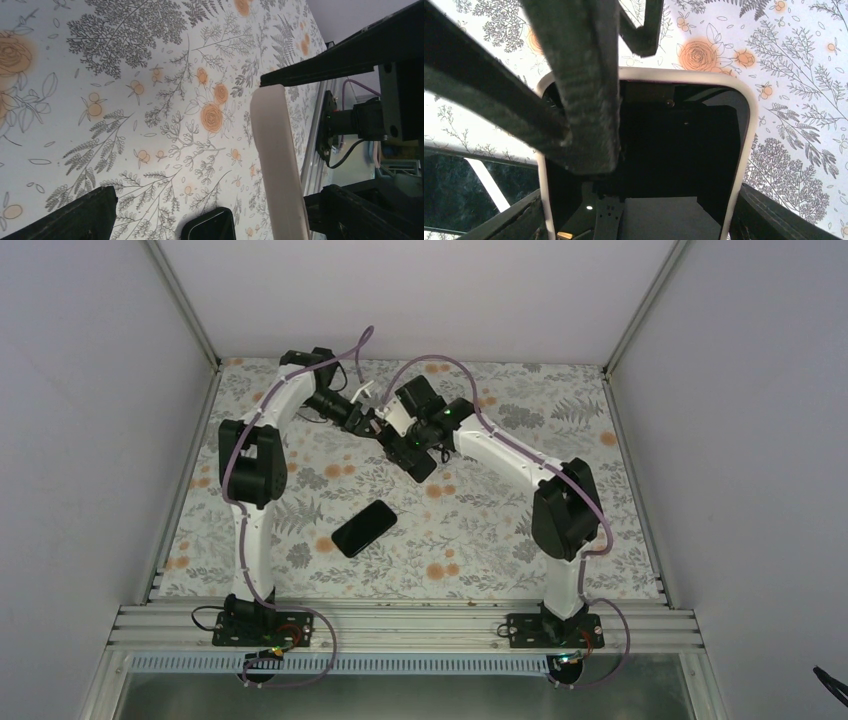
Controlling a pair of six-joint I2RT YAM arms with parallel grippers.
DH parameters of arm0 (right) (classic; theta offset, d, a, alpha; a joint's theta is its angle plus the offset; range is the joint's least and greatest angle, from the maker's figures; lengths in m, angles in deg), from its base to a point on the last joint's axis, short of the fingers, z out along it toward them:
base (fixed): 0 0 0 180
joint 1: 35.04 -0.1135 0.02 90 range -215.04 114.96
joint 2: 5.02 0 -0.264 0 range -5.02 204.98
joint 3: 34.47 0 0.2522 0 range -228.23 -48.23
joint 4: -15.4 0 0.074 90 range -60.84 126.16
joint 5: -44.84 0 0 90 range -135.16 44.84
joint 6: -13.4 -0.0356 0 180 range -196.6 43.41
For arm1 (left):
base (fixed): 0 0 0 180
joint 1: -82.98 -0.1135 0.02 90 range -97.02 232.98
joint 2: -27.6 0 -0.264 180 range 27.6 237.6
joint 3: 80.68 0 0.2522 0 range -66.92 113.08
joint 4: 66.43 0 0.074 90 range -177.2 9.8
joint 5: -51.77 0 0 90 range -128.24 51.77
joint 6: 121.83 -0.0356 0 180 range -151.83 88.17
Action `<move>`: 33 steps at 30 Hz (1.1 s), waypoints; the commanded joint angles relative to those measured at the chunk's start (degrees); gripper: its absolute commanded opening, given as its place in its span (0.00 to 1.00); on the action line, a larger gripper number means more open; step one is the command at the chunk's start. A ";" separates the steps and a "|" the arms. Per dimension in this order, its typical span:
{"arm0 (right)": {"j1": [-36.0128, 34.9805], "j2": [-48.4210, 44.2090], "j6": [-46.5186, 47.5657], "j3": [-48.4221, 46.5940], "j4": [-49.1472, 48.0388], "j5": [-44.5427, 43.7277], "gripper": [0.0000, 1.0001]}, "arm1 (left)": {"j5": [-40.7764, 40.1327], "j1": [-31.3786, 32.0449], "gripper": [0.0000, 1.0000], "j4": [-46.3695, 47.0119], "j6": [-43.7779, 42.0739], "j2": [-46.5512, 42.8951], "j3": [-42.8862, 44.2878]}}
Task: Take the phone out of the phone case
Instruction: Pick up the phone at the center of the board.
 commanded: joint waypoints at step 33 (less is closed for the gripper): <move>-1.05 -6.57 12.14 2.75 -0.87 10.46 0.72 | 6.68 3.16 0.02 -0.86 -2.93 -4.96 -3.55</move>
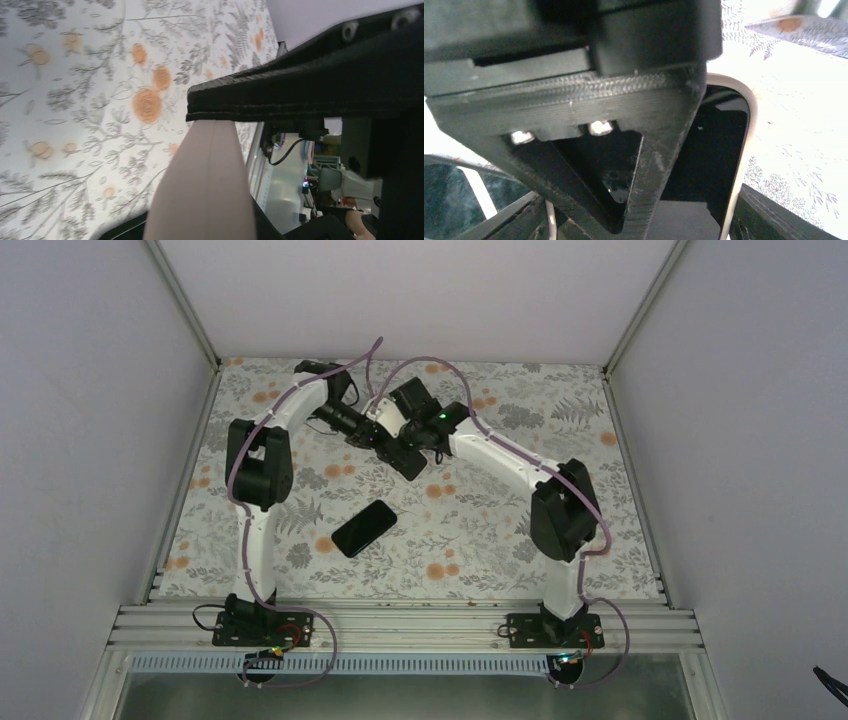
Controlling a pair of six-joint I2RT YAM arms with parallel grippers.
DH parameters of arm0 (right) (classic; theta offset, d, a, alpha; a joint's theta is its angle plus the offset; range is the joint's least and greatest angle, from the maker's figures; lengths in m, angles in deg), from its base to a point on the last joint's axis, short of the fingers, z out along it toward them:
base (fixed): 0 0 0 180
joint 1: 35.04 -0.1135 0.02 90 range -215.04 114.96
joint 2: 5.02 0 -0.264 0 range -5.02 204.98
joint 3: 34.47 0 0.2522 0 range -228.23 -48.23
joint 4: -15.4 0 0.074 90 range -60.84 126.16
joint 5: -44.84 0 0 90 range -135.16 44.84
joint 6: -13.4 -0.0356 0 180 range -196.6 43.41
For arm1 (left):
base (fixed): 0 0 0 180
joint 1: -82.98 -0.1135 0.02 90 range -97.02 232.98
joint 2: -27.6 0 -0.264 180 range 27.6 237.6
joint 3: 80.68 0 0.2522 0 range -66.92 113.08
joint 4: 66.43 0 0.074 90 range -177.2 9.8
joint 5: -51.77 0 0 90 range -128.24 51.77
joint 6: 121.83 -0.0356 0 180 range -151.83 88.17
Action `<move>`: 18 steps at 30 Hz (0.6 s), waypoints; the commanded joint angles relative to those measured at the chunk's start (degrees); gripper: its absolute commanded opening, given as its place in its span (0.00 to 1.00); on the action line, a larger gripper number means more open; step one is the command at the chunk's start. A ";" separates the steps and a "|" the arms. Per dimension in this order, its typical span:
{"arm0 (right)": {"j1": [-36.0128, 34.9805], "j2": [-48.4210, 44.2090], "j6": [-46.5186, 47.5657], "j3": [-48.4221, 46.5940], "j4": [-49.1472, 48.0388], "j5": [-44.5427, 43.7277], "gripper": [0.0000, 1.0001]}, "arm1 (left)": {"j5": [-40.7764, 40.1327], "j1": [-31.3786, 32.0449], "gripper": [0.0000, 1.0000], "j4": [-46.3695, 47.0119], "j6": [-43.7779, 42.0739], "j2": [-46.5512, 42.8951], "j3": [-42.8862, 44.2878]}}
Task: Take the phone out of the phone case
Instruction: Pick up the phone at the center of the board.
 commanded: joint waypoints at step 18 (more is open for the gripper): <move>21.57 -25.08 26.02 18.32 13.61 34.76 1.00 | -14.99 5.38 0.02 17.58 -15.90 -31.78 -8.26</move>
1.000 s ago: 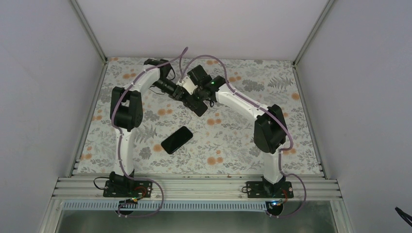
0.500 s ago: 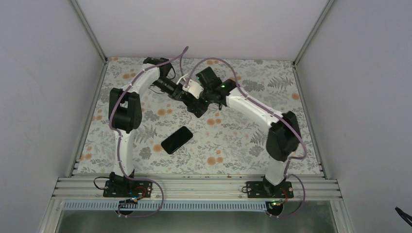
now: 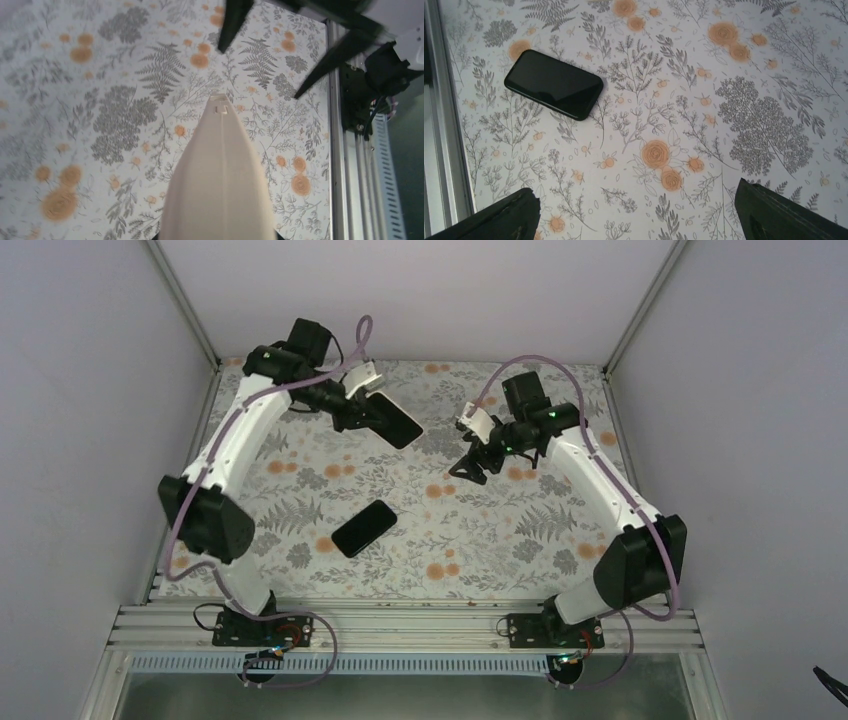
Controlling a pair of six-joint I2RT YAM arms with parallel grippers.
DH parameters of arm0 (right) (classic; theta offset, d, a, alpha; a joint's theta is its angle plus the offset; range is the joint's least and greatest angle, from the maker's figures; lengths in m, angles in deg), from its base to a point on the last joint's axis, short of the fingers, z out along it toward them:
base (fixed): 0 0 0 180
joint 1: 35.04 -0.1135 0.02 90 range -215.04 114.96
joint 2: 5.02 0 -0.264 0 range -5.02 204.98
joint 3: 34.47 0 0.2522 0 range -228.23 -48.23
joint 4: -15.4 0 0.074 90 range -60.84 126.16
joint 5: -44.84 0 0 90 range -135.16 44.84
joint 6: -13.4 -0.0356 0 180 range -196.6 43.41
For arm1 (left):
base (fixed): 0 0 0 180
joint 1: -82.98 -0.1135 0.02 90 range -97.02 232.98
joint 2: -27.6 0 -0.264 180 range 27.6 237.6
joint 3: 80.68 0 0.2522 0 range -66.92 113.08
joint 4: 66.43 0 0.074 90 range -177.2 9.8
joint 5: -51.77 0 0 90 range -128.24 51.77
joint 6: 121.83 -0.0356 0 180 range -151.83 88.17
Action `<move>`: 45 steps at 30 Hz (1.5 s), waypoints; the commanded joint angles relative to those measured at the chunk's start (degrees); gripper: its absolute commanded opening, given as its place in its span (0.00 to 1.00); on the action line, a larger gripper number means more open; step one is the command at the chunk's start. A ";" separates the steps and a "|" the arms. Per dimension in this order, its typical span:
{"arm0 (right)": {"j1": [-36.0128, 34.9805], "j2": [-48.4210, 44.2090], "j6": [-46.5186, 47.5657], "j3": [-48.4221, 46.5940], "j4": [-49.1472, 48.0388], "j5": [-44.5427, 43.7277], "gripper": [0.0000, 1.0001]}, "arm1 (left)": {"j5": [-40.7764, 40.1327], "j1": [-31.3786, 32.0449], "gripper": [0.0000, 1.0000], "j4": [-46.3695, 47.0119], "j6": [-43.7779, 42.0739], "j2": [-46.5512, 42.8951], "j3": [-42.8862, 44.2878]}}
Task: Take the phone out of the phone case
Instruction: Pick up the phone at the center of the board, then remove the phone case from the phone.
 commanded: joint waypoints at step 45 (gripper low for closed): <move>1.86 18.60 -0.97 -14.12 -7.85 11.33 0.80 | 0.83 10.12 0.02 7.02 -4.38 -10.51 -14.15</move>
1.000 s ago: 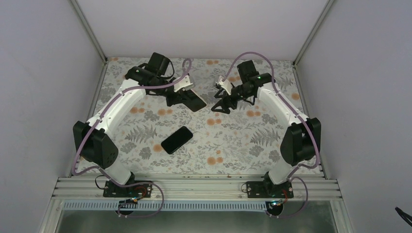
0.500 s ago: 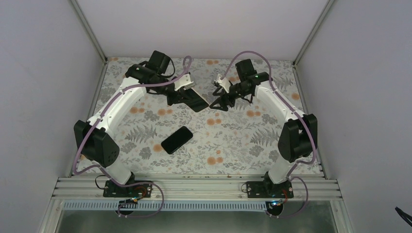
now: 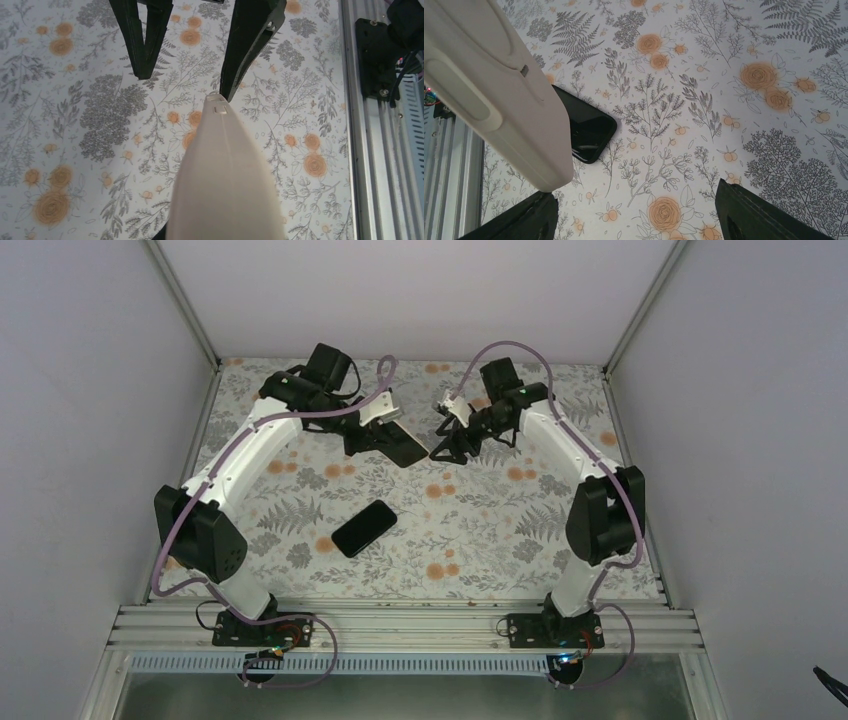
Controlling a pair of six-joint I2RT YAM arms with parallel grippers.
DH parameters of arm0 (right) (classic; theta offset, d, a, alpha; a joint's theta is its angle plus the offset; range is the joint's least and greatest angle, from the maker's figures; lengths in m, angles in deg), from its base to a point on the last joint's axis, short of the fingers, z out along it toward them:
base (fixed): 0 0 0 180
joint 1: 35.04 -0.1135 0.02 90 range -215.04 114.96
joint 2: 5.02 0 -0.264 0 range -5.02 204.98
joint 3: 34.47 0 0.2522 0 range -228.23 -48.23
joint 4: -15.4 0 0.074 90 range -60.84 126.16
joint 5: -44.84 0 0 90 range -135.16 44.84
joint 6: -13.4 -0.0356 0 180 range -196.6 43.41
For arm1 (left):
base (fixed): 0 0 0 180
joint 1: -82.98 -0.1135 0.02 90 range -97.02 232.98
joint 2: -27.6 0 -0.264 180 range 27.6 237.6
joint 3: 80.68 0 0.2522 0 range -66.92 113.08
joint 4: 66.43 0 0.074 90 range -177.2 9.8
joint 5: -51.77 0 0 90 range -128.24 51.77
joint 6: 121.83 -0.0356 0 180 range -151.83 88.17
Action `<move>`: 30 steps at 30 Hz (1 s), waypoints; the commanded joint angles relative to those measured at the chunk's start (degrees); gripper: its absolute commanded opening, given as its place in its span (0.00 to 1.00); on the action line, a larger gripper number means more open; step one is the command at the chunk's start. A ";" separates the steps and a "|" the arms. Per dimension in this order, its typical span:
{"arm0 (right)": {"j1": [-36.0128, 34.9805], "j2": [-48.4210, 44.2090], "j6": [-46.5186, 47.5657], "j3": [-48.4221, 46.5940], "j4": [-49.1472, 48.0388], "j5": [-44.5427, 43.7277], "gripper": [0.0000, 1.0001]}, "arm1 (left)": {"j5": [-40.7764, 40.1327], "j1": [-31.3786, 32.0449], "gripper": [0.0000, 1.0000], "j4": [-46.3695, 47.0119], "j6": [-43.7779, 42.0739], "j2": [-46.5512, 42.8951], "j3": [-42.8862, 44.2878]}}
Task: Take the phone out of the phone case
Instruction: Remove the phone case from the phone.
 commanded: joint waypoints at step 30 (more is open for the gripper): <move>-0.80 3.17 1.40 -9.39 -0.47 1.41 0.81 | 9.86 4.38 0.02 -6.11 -4.36 2.25 4.11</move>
